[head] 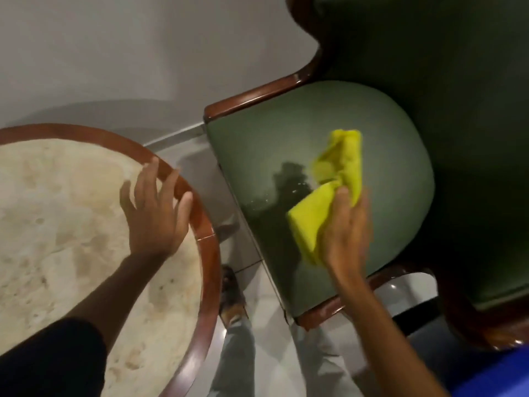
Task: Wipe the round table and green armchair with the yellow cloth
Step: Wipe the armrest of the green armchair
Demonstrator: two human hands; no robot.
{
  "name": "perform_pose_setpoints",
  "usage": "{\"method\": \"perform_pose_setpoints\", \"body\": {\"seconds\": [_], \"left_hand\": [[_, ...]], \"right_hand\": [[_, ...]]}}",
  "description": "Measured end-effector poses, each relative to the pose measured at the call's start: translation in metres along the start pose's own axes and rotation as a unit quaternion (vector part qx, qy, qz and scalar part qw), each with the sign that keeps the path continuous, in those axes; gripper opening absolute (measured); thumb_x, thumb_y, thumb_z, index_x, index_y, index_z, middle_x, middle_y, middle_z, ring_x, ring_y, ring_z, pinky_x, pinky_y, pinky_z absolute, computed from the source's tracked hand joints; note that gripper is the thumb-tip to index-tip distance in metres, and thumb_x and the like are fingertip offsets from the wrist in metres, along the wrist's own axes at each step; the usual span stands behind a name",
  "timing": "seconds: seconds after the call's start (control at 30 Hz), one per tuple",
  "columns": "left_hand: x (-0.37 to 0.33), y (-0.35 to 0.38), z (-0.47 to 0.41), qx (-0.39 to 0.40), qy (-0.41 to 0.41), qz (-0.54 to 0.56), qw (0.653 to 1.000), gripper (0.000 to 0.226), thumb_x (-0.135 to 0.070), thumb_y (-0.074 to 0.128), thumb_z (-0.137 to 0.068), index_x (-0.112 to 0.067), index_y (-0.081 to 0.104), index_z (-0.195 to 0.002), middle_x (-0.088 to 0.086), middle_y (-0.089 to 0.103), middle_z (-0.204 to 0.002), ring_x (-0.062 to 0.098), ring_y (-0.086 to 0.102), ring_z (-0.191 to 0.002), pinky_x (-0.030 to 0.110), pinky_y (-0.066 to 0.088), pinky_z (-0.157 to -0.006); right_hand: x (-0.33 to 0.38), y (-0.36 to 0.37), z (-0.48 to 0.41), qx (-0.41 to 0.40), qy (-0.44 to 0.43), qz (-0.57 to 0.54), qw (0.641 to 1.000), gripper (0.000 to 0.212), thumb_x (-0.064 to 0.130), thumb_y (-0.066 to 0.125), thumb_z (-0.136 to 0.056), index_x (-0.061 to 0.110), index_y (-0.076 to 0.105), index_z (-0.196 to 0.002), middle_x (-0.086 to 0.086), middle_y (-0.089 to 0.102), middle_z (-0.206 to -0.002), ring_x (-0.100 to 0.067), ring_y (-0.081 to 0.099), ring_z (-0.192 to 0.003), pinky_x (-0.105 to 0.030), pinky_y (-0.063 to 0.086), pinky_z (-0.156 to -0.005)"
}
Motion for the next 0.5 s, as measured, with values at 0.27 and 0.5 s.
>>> {"method": "perform_pose_setpoints", "body": {"seconds": [0.27,0.5], "left_hand": [[0.009,0.044,-0.024,0.053,-0.099,-0.024,0.993,0.067,-0.06,0.028,-0.095,-0.017,0.035,-0.146,0.02,0.02,-0.161,0.039,0.02,-0.149,0.064,0.019,-0.115],[0.013,0.046,-0.022,0.047,-0.125,-0.016,0.991,0.066,-0.057,0.033,-0.093,-0.02,0.031,-0.147,0.012,0.015,-0.164,0.035,0.015,-0.152,0.058,0.011,-0.12]], "right_hand": [[-0.086,-0.032,-0.132,-0.113,0.074,0.311,0.941,0.063,0.033,0.037,-0.101,0.003,0.017,-0.152,-0.018,0.012,-0.162,-0.03,0.008,-0.15,-0.05,0.008,-0.12],[-0.112,-0.014,-0.201,-0.097,0.014,0.384,0.918,0.064,0.044,0.029,-0.099,0.011,0.019,-0.153,-0.018,0.015,-0.161,-0.034,0.013,-0.149,-0.057,0.014,-0.117]]}}
Point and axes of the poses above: each hand's wrist, its own z-axis away from the middle knuckle, its own y-axis out of the palm, x = y × z, the point moved 6 cm from there along -z, towards the middle knuckle
